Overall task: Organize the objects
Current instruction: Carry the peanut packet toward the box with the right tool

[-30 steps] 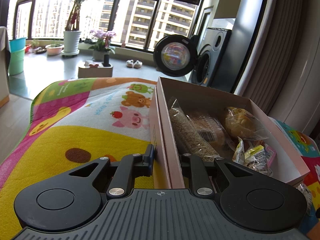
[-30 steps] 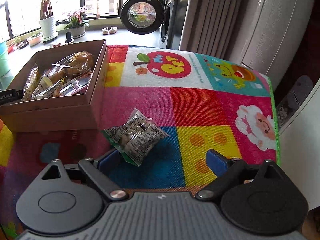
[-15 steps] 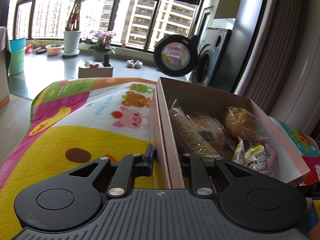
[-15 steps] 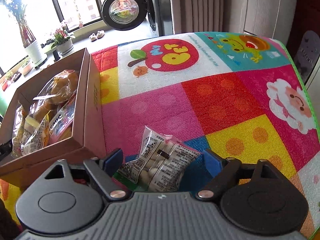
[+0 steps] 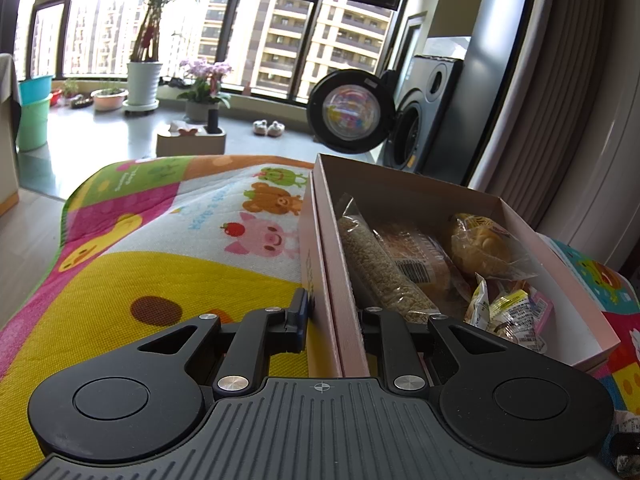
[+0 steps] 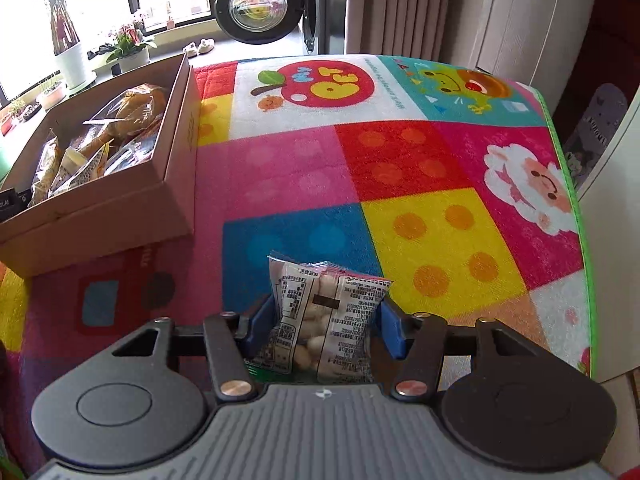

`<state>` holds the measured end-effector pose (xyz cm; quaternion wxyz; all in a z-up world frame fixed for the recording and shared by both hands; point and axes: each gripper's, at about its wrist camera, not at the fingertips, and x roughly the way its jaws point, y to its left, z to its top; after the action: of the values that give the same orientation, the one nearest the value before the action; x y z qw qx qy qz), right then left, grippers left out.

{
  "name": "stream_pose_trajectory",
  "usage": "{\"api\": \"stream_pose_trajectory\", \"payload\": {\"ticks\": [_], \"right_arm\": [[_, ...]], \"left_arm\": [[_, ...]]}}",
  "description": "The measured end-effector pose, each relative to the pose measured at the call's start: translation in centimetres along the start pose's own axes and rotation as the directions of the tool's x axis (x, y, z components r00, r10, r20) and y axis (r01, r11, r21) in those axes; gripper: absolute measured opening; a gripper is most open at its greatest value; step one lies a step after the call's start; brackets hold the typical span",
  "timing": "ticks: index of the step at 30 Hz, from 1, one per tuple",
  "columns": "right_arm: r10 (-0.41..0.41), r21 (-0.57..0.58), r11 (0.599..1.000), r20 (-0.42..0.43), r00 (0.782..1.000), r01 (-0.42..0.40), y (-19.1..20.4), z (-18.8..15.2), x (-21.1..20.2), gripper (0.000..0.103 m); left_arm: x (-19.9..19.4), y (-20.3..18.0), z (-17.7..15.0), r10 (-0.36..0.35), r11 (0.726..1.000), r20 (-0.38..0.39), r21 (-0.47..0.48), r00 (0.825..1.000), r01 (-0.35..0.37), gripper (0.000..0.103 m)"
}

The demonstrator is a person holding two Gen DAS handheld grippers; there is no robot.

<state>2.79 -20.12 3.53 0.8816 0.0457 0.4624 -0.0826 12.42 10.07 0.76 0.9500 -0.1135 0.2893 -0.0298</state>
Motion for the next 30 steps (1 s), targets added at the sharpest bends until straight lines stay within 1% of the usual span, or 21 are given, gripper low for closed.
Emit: {"api": "stream_pose_trajectory", "payload": {"ticks": [6,9,15,19,22,25,29,30], "right_arm": [[0.000,-0.039,0.999,-0.001,1.000,0.000,1.2,-2.3,-1.7,0.056],[0.022,-0.053,0.998,0.008,1.000,-0.022,2.0,-3.1,-2.1,0.056],[0.035,-0.093,0.995,0.048,0.998,-0.030,3.2,-4.2,-2.6,0.057],[0.014,-0.145,0.989,0.113,0.993,0.003,4.0,-5.3,-3.0,0.058],[0.011,-0.157,0.988,0.144,0.990,0.011,4.1,-6.0,-3.2,0.059],[0.023,-0.140,0.990,0.137,0.990,-0.004,3.8,-6.0,-3.3,0.060],[0.070,-0.121,0.991,0.118,0.991,-0.056,3.4,-6.0,-3.3,0.060],[0.072,-0.121,0.991,0.122,0.990,-0.057,3.4,-6.1,-3.3,0.060]], "left_arm": [[0.0,0.0,0.0,0.000,1.000,0.000,0.000,1.000,0.000,0.019],[0.0,0.0,0.0,-0.001,1.000,0.001,-0.001,1.000,0.001,0.019],[0.0,0.0,0.0,-0.002,1.000,0.003,-0.002,1.000,0.002,0.019],[0.0,0.1,0.1,-0.002,1.000,0.005,-0.003,1.000,0.002,0.018],[0.1,0.1,0.1,-0.003,1.000,0.004,-0.003,1.000,0.003,0.018],[0.1,0.1,0.1,-0.002,1.000,0.005,-0.003,1.000,0.002,0.018],[0.0,0.1,0.1,-0.001,1.000,0.006,-0.002,1.000,0.001,0.018],[0.1,0.1,0.1,0.000,1.000,0.007,0.000,1.000,0.000,0.018]]}}
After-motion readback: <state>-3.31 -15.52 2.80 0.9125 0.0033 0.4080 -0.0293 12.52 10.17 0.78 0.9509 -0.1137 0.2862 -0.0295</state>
